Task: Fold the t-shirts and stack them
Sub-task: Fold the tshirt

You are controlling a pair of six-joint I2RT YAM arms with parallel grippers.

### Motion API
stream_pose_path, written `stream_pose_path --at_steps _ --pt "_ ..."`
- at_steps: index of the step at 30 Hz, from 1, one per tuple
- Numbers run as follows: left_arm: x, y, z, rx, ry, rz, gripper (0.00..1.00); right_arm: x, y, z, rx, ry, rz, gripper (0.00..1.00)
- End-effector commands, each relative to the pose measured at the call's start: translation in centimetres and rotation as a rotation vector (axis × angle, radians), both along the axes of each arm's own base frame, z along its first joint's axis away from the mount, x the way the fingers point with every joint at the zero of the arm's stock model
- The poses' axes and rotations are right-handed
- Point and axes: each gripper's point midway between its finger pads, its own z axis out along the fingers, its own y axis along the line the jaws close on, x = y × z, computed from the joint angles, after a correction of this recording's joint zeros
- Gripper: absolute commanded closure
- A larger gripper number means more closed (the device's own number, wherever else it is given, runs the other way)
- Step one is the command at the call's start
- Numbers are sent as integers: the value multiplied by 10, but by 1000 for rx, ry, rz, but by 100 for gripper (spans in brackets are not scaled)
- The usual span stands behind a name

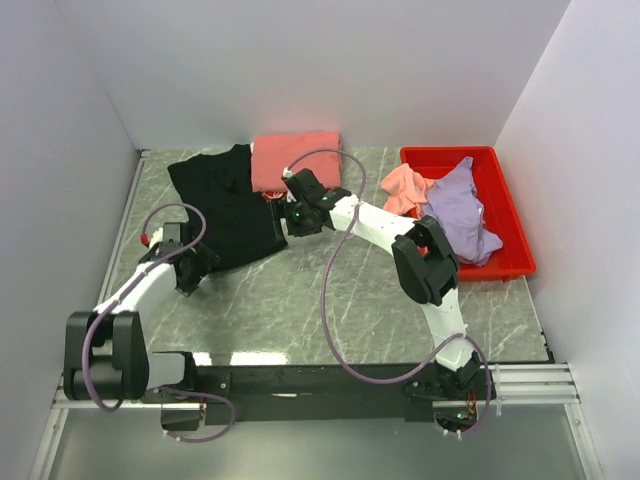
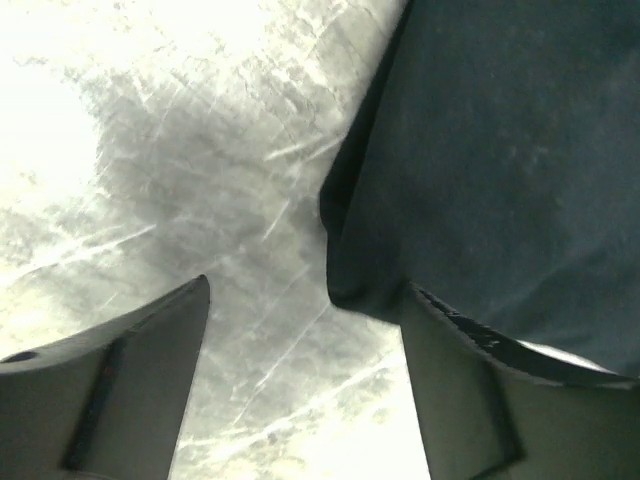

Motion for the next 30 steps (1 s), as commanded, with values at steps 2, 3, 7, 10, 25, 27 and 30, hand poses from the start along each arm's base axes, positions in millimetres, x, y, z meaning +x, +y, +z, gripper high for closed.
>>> stream_pose_path --at_steps 2,3,7,10,25,27,30 --pt "25 5 8 36 -32 -2 25 8 2 -3 2 20 -18 14" --pt "26 4 6 29 -27 0 32 7 3 -5 -1 23 -19 14" --pt "24 0 -7 8 -9 -16 49 10 4 -10 0 37 -30 17" --pt "18 2 -18 20 24 -9 57 13 6 -14 2 46 -32 25" --pt "0 -2 -39 -10 75 -4 72 -8 26 -42 74 158 26 61" --pt "-2 -1 -40 -1 78 -5 74 -10 26 -45 74 168 27 65" --pt "-4 0 -42 1 80 -4 79 -14 28 -51 79 191 36 73"
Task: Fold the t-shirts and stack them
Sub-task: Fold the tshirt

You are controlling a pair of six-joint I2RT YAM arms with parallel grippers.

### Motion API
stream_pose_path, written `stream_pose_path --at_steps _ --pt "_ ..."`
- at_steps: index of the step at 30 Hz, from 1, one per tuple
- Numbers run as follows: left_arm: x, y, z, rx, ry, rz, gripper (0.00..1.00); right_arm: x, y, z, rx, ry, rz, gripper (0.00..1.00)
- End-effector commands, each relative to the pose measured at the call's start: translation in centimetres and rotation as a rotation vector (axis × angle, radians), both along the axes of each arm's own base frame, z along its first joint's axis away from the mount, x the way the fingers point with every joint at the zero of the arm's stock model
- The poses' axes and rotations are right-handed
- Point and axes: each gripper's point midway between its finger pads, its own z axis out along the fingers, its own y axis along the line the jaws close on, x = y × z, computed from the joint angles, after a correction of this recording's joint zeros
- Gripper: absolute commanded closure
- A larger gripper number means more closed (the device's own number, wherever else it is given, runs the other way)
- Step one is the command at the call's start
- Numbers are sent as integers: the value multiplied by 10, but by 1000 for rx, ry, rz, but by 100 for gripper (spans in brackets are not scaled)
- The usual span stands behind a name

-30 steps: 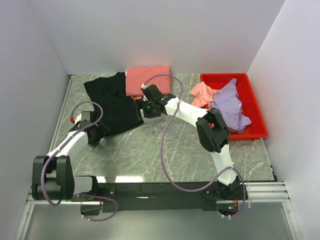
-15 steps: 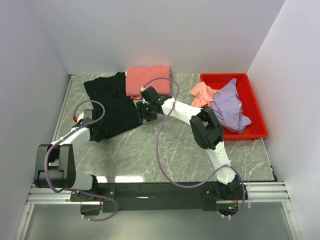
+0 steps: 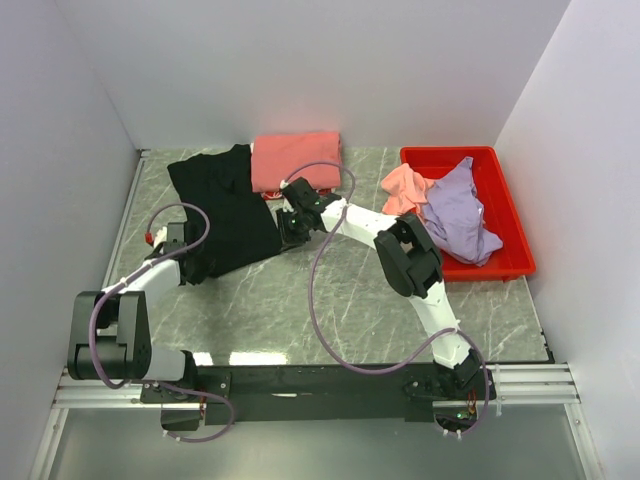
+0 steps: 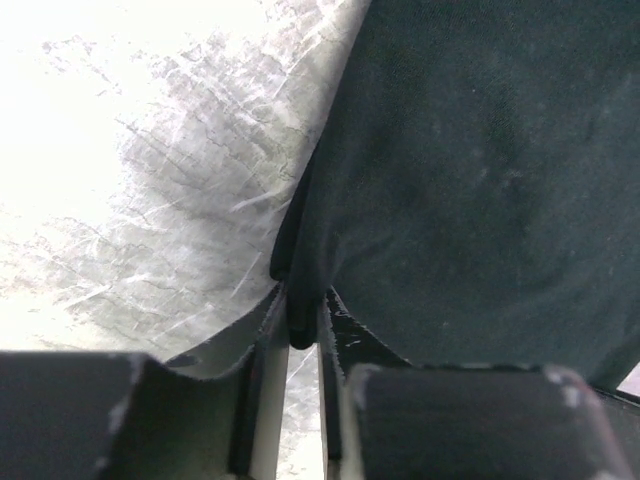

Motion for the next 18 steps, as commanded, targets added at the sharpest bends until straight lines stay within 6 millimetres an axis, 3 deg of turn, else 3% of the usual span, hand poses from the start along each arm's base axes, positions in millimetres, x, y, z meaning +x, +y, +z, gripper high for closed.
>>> stream_pose_path --at_steps 1,2,3,4,7,8,9,11,12,16,18 --pt "-25 1 -19 6 88 2 83 -6 9 -3 41 22 25 81" --pt "-26 1 -20 6 90 -1 97 -7 10 -2 44 23 28 86" --pt "-27 1 -19 7 91 -1 99 -10 8 -5 41 29 27 96" --pt "-28 1 -19 11 92 0 99 -12 8 -4 41 28 30 100" --pt "-39 5 -14 21 92 25 99 -18 -4 4 19 7 24 100" --pt "-42 5 -12 22 87 31 99 -19 -6 20 34 -24 29 100" --pt "-45 4 -4 14 56 46 99 -26 -13 19 24 -17 34 100" --pt "-55 3 4 12 42 56 99 -32 -17 42 44 -52 54 100" --pt "-59 1 7 2 28 73 99 -42 -23 38 42 -31 68 100" --pt "-69 -8 44 -34 -99 79 99 -67 -36 64 67 -36 109 100" --pt "-77 -17 60 -81 -145 59 99 -82 -47 65 54 -9 117 100"
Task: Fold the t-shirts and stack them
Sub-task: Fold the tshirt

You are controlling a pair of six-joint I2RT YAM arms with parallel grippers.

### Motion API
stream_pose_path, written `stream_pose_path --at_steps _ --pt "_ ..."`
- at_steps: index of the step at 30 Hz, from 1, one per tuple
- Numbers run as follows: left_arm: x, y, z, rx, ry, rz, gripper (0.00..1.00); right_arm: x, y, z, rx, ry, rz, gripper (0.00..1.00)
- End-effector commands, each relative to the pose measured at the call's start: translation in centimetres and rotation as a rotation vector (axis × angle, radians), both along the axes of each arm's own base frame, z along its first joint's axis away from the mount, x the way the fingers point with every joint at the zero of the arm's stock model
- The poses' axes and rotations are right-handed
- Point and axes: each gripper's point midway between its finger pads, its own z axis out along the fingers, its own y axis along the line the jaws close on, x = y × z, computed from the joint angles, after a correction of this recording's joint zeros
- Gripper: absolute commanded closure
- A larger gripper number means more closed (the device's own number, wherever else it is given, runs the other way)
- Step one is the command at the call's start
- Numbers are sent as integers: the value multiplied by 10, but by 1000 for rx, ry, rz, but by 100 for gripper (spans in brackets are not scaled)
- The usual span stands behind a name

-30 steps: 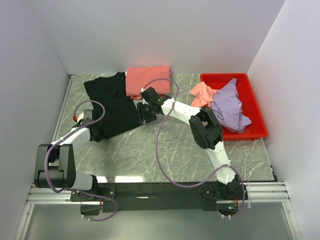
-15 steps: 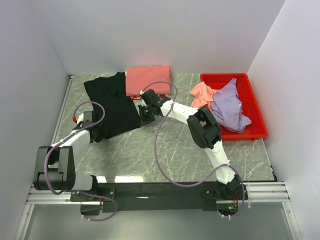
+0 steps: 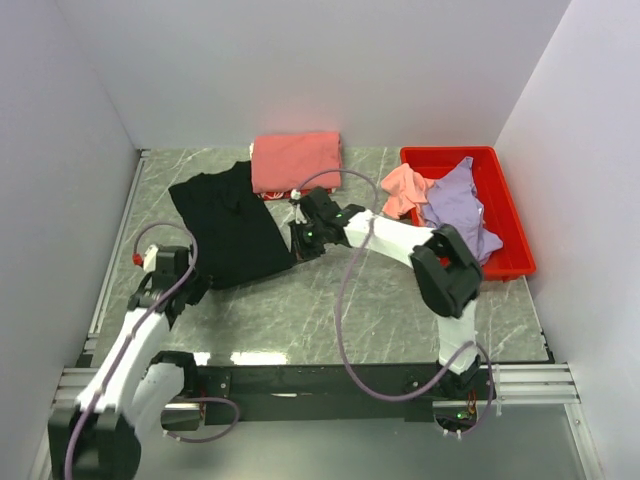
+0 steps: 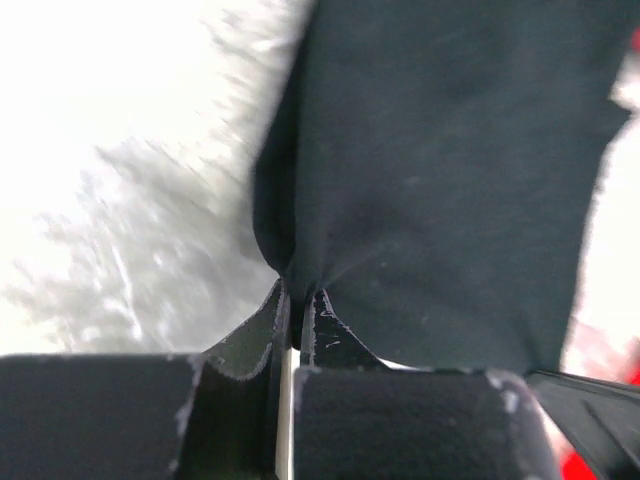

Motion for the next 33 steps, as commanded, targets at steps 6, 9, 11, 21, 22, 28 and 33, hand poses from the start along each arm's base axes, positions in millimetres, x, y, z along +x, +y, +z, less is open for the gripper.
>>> stream_pose_path --at_steps 6,9,11,21,22,28,33 --pt "-31 -26 65 -146 -152 -59 99 -43 -40 81 37 -73 46 100" --pt "-36 -25 99 -141 -216 -66 99 -58 -51 96 35 -66 65 100" --pt "-42 -24 118 -132 -245 -78 99 -73 -56 102 49 -37 108 100" --pt "-56 -34 157 -173 -342 -144 99 -120 -66 160 205 -62 261 100" --pt "-57 -34 159 -174 -348 -138 99 -123 -66 165 223 -63 269 100" --pt "-65 -26 164 -154 -361 -104 99 -119 -56 170 246 -53 292 100" --pt "-47 -28 147 -153 -324 -101 99 -95 -45 180 253 -96 260 100"
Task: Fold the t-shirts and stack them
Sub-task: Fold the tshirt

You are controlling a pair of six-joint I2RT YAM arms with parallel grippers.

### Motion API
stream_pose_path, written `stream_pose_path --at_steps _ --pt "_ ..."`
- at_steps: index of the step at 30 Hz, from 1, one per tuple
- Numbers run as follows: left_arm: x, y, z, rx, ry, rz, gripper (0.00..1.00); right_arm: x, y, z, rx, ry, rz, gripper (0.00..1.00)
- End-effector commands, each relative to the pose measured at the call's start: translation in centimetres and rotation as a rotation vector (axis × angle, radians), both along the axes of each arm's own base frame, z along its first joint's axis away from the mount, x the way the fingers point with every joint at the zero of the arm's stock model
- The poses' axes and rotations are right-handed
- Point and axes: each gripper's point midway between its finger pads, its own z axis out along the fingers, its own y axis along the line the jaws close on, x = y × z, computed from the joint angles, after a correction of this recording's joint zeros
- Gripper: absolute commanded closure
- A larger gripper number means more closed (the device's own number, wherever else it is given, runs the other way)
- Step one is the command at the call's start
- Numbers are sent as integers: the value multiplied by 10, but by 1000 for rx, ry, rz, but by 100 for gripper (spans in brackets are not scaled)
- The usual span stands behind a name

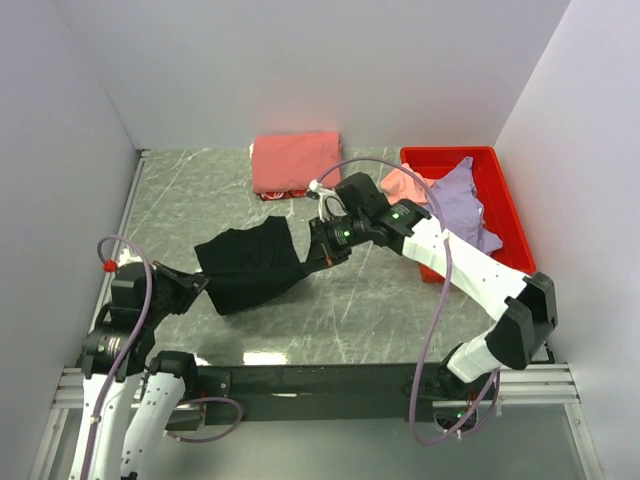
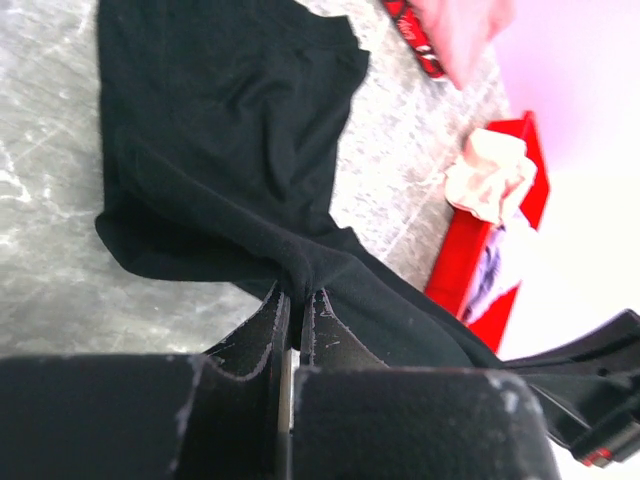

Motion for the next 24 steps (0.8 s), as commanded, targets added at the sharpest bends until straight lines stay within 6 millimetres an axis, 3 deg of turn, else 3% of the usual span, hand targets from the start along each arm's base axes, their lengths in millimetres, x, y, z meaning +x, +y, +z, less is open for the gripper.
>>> stream_pose_path --at_steps 1,4,8,10,24 --pt "18 9 0 31 -10 51 99 18 8 17 26 -40 -10 100" --pt "30 22 0 68 2 122 99 35 15 16 27 -34 -34 100" --pt "50 21 8 86 -41 111 99 60 16 18 7 -29 -99 100" --pt "58 22 2 104 -4 109 99 68 16 12 -3 -12 -112 100" --pt "89 36 -13 177 79 159 99 109 32 11 25 18 -120 100"
